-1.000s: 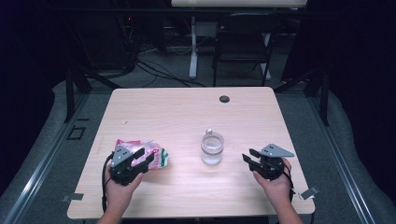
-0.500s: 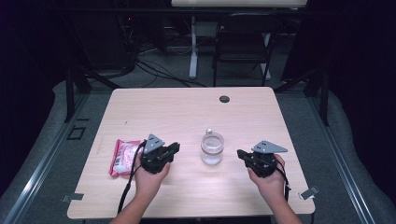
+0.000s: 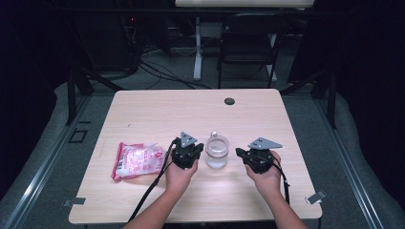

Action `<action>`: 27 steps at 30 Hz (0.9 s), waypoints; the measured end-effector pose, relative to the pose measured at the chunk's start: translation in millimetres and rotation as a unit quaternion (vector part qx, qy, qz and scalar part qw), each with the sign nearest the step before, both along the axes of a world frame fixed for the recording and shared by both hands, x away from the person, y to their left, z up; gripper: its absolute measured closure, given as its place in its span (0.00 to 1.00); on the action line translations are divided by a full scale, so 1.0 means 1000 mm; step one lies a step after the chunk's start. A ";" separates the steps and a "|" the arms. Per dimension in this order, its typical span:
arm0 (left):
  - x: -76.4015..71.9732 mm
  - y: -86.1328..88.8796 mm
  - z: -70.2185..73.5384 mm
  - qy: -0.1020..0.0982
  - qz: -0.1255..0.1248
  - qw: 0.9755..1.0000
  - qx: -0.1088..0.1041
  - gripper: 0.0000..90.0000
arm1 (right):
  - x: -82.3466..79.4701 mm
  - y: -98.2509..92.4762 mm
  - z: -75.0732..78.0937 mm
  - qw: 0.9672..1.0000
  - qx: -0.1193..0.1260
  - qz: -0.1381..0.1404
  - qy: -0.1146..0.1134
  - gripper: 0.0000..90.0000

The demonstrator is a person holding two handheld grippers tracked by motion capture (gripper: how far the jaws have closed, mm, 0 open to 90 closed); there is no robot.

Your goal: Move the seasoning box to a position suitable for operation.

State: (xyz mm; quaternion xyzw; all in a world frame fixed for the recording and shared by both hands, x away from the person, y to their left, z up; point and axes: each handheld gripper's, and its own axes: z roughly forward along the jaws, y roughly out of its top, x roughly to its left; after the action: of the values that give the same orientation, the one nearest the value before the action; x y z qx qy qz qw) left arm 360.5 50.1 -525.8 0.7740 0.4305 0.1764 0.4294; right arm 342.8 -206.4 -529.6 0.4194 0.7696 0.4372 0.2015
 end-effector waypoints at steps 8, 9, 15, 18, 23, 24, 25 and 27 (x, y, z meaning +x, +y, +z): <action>0.007 -0.007 -0.007 -0.002 0.005 1.000 0.006 1.00 | 0.019 0.013 -0.003 1.000 -0.008 0.000 -0.006 1.00; 0.008 -0.008 -0.007 -0.002 0.003 1.000 0.007 1.00 | 0.021 0.014 -0.003 1.000 -0.008 0.000 -0.009 1.00; 0.010 -0.007 -0.007 0.002 0.001 1.000 0.001 1.00 | 0.024 0.021 -0.003 1.000 -0.013 0.001 -0.010 1.00; 0.010 -0.007 -0.008 -0.001 -0.002 1.000 -0.003 1.00 | 0.023 0.020 -0.003 1.000 -0.007 0.000 -0.004 1.00; 0.008 -0.007 -0.008 0.002 -0.016 1.000 -0.003 1.00 | 0.017 0.018 -0.002 1.000 -0.008 0.001 0.001 1.00; 0.007 -0.007 -0.008 0.002 -0.020 1.000 -0.002 1.00 | 0.015 0.017 -0.001 1.000 -0.014 0.003 0.002 1.00; 0.005 -0.007 -0.008 0.001 -0.029 1.000 -0.001 1.00 | 0.011 0.017 0.000 1.000 -0.018 0.000 0.002 1.00; 0.004 -0.007 -0.008 0.002 -0.036 0.999 0.000 1.00 | 0.008 0.017 0.000 1.000 -0.016 -0.003 0.003 1.00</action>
State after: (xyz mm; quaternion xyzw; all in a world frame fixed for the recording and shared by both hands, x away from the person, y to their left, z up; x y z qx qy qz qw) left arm 364.5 43.0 -533.4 0.7894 0.4034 0.1592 0.4344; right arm 351.3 -189.8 -530.1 0.4193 0.7759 0.4232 0.2075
